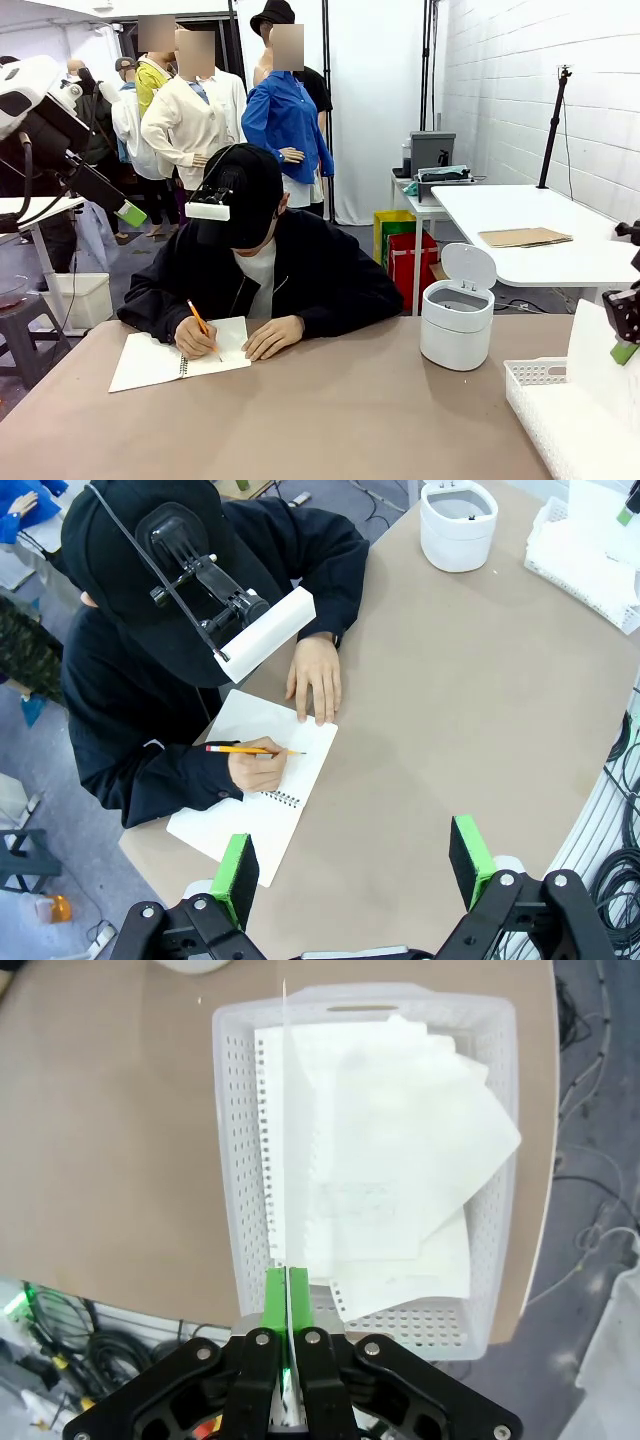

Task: Sort the paper based on its condition.
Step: If a person hands you a paper, place it in the Organizing basket , and if it's crumpled, put it in the Trash can.

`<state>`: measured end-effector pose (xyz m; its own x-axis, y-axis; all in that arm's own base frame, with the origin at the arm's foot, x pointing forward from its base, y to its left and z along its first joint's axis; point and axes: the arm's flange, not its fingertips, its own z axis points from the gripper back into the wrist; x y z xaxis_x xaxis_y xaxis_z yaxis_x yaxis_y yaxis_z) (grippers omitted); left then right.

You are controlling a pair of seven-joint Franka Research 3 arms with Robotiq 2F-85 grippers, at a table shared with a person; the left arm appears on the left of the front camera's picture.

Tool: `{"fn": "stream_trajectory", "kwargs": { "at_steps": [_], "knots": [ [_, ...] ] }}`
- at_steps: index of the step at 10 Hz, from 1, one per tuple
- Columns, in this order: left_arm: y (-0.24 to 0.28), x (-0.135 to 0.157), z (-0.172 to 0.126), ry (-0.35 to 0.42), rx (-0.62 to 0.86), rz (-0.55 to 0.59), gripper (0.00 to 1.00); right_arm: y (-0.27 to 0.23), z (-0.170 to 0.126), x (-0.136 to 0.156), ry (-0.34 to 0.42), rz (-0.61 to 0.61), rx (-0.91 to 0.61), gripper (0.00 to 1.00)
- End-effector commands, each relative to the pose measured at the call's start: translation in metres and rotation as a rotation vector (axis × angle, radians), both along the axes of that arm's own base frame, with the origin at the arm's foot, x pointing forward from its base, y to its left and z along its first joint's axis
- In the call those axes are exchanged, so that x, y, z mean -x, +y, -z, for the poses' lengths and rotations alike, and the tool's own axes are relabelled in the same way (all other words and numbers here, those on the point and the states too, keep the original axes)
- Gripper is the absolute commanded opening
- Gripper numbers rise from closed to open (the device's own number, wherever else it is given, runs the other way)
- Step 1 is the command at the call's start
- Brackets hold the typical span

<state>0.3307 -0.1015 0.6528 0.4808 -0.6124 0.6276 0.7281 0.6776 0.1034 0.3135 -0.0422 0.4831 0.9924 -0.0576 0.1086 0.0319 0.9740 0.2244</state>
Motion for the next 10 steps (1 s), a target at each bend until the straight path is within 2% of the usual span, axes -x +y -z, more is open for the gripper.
{"fn": "stream_trajectory", "kwargs": {
  "at_steps": [1, 2, 6, 8, 10],
  "knots": [
    [-0.001, 0.001, 0.0, 0.003, -0.002, -0.016, 1.0, 0.016, 0.068, 0.041, -0.02, -0.041, 0.006, 0.0],
    [-0.001, 0.001, 0.0, 0.003, -0.002, -0.016, 1.0, 0.0, 0.0, 0.0, 0.0, 0.0, 0.0, 0.0],
    [-0.001, 0.001, 0.0, 0.003, -0.002, -0.016, 1.0, -0.001, 0.002, -0.002, 0.001, -0.009, 0.003, 0.0],
    [-0.001, 0.001, 0.0, 0.003, -0.002, -0.016, 1.0, 0.012, 0.009, 0.001, -0.068, -0.016, 0.002, 0.0],
    [-0.001, 0.001, 0.0, 0.003, -0.002, -0.016, 1.0, 0.021, 0.016, 0.005, -0.097, -0.013, 0.001, 0.0]
  ]
}}
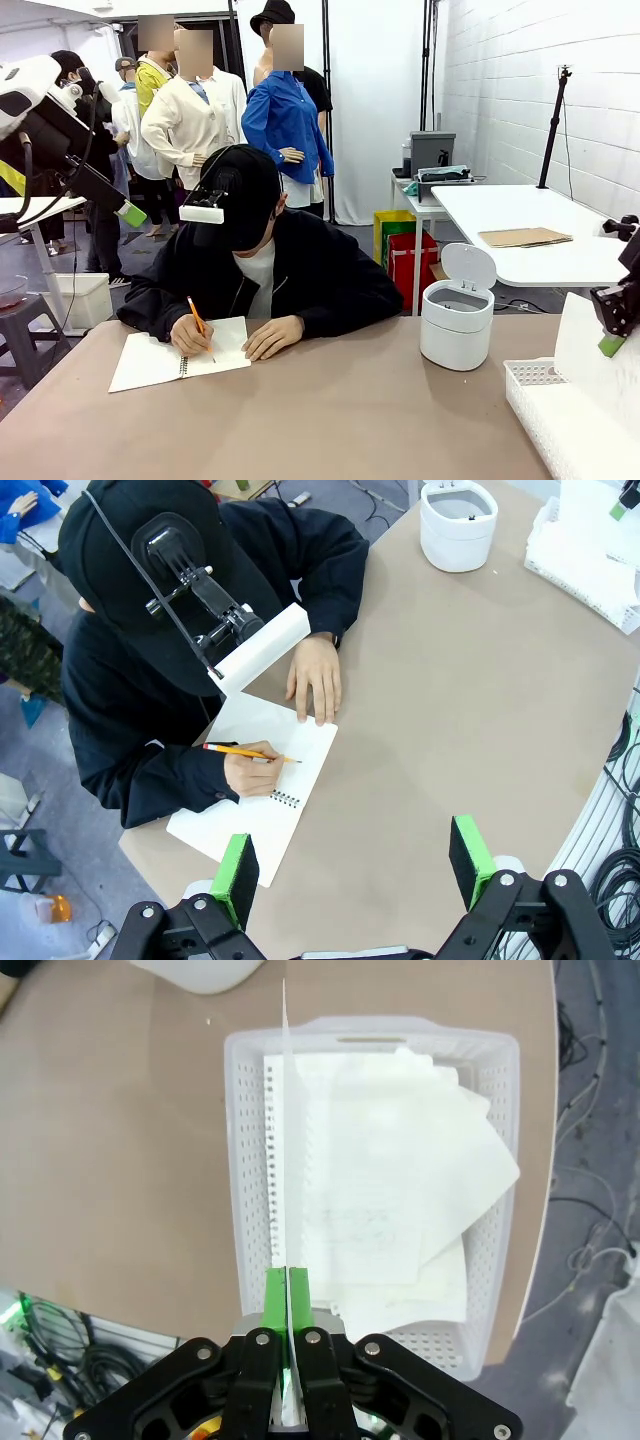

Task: Sort the paper based on its condition.
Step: If a person hands you a paper, place it in the Organizing basket , and if it's crumpled, put it in the Trash can.

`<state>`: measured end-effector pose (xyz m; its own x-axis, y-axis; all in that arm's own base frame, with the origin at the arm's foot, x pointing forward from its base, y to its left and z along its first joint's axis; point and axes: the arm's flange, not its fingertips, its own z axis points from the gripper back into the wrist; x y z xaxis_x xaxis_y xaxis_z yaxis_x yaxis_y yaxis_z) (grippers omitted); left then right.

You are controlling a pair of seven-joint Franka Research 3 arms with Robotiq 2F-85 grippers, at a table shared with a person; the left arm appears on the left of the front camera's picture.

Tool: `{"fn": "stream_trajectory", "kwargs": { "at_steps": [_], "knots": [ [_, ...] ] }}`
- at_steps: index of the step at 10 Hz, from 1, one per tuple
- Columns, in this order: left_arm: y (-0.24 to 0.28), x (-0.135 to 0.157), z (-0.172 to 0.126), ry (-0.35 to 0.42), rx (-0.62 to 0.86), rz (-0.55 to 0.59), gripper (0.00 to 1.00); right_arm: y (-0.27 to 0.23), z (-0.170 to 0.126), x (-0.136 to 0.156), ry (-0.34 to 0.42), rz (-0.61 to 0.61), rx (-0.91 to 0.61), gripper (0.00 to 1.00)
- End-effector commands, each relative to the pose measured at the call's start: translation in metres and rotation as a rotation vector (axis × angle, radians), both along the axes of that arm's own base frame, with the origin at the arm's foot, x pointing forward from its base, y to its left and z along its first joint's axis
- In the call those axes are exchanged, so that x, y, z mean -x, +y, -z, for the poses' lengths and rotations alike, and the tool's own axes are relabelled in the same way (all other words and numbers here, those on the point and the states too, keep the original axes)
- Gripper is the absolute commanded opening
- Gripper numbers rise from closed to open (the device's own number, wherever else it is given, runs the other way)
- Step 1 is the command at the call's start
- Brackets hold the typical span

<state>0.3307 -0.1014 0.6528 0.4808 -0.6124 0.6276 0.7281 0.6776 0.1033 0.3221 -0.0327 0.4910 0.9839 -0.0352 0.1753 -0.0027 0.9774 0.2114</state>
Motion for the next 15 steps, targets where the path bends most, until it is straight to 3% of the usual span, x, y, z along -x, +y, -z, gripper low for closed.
{"fn": "stream_trajectory", "kwargs": {
  "at_steps": [1, 8, 13, 15],
  "knots": [
    [-0.001, 0.001, 0.0, 0.003, -0.002, -0.016, 1.0, 0.016, 0.029, 0.015, -0.026, -0.002, -0.012, 0.0],
    [-0.001, 0.001, 0.0, 0.003, -0.002, -0.016, 1.0, 0.036, 0.081, 0.018, 0.081, -0.002, 0.002, 0.0],
    [-0.001, 0.001, 0.0, 0.003, -0.002, -0.016, 1.0, 0.034, 0.115, 0.022, 0.06, 0.034, -0.041, 0.0],
    [-0.001, 0.001, 0.0, 0.003, -0.002, -0.016, 1.0, 0.03, 0.13, 0.024, 0.091, 0.018, -0.04, 0.0]
  ]
}}
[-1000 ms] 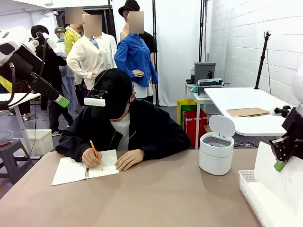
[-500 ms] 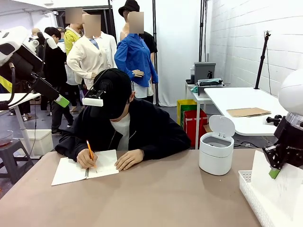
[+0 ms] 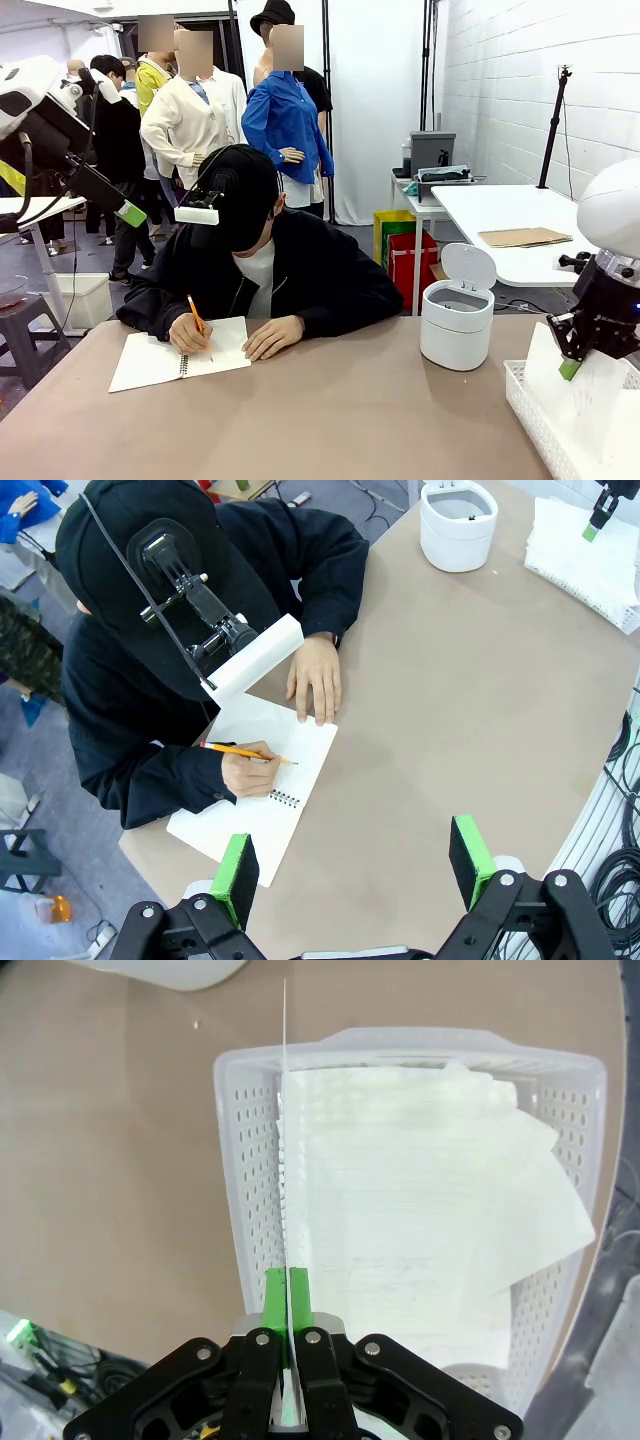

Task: Sort the paper based on its condition.
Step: If a person hands you a paper, place it in the Organizing basket , and if it's crumpled, put it in the Trash can.

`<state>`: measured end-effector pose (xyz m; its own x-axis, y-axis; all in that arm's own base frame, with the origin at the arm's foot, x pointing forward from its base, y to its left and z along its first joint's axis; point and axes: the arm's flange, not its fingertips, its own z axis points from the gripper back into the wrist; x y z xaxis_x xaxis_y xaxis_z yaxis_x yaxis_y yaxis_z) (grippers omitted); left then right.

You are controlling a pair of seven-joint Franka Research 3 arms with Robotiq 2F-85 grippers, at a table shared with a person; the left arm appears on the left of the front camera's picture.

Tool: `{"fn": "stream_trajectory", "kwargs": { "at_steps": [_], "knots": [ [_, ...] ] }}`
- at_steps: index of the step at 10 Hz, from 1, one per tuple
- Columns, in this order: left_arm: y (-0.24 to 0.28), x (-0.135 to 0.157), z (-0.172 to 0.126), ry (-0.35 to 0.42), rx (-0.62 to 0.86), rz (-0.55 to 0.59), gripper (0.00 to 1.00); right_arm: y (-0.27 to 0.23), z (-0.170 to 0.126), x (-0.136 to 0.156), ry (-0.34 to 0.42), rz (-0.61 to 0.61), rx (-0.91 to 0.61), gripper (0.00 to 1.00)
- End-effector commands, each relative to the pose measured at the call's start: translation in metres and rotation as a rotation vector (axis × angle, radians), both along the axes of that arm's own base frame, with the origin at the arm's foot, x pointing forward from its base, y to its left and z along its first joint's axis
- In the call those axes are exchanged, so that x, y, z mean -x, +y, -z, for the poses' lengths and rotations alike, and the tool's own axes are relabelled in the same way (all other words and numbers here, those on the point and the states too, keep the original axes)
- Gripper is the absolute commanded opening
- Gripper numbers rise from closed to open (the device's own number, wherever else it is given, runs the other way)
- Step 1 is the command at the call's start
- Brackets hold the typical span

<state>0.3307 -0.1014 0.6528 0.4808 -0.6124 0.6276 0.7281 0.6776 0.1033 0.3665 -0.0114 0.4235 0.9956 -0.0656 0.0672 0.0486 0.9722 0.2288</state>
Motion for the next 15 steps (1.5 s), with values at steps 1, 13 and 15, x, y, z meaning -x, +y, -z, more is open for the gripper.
{"fn": "stream_trajectory", "kwargs": {
  "at_steps": [1, 13, 15],
  "knots": [
    [-0.001, 0.001, 0.0, 0.003, -0.002, -0.016, 1.0, 0.006, 0.068, 0.07, -0.015, -0.012, -0.004, 0.0],
    [-0.001, 0.001, 0.0, 0.003, -0.002, -0.016, 1.0, -0.013, 0.018, -0.006, 0.044, 0.016, -0.002, 0.58],
    [-0.001, 0.001, 0.0, 0.003, -0.002, -0.016, 1.0, -0.017, 0.018, -0.004, 0.05, 0.024, 0.007, 0.96]
  ]
}}
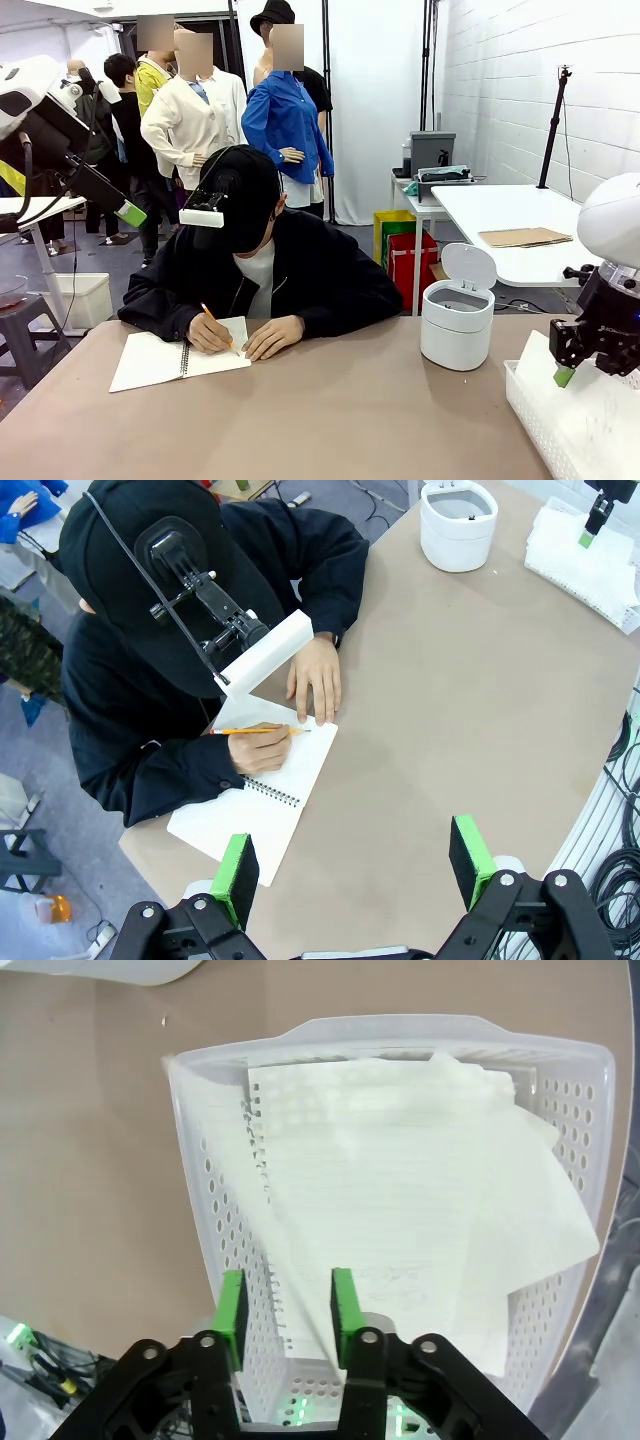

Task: Sort the paper based on its condition.
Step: If a person hands you a paper, place it in the Organizing basket , and if it's crumpled, put it in the Trash can.

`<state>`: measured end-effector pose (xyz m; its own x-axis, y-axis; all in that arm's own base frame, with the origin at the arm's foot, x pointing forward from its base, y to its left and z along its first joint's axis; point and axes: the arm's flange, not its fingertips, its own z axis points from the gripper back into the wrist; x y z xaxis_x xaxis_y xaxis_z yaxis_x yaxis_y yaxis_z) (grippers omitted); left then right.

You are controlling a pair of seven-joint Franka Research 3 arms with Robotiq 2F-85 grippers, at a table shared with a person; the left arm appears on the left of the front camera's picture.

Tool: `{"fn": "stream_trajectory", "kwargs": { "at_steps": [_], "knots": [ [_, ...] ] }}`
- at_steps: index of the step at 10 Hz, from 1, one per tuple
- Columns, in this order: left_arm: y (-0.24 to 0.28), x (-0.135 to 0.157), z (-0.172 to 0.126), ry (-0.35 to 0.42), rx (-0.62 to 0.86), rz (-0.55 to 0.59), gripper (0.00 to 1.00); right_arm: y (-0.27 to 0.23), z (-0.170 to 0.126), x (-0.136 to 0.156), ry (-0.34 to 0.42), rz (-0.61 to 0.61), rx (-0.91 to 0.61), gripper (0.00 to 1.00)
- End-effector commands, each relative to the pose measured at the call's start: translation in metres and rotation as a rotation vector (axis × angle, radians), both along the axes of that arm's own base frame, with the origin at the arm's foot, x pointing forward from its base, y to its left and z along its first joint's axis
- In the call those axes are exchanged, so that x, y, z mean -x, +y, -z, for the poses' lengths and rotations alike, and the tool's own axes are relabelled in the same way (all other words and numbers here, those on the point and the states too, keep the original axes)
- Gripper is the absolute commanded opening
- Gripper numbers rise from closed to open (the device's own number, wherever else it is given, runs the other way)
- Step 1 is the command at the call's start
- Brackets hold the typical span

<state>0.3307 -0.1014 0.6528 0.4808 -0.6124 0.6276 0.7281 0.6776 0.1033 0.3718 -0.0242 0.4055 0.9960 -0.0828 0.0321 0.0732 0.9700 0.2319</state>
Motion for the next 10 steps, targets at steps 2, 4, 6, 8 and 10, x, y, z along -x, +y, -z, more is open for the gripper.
{"fn": "stream_trajectory", "kwargs": {
  "at_steps": [2, 4, 6, 8, 10],
  "knots": [
    [-0.001, 0.001, 0.0, 0.003, -0.002, -0.016, 1.0, -0.019, -0.006, 0.0, 0.019, 0.035, 0.061, 1.0],
    [-0.001, 0.001, 0.0, 0.003, -0.002, -0.016, 1.0, -0.037, -0.014, -0.005, 0.04, 0.036, 0.106, 1.0],
    [-0.001, 0.001, 0.0, 0.003, -0.002, -0.016, 1.0, -0.049, -0.029, -0.01, 0.075, -0.051, 0.136, 1.0],
    [-0.001, 0.001, 0.0, 0.003, -0.002, -0.016, 1.0, -0.054, -0.051, -0.011, 0.057, -0.14, 0.18, 1.0],
    [-0.001, 0.001, 0.0, 0.003, -0.002, -0.016, 1.0, -0.056, -0.072, -0.002, 0.046, -0.247, 0.219, 1.0]
  ]
}}
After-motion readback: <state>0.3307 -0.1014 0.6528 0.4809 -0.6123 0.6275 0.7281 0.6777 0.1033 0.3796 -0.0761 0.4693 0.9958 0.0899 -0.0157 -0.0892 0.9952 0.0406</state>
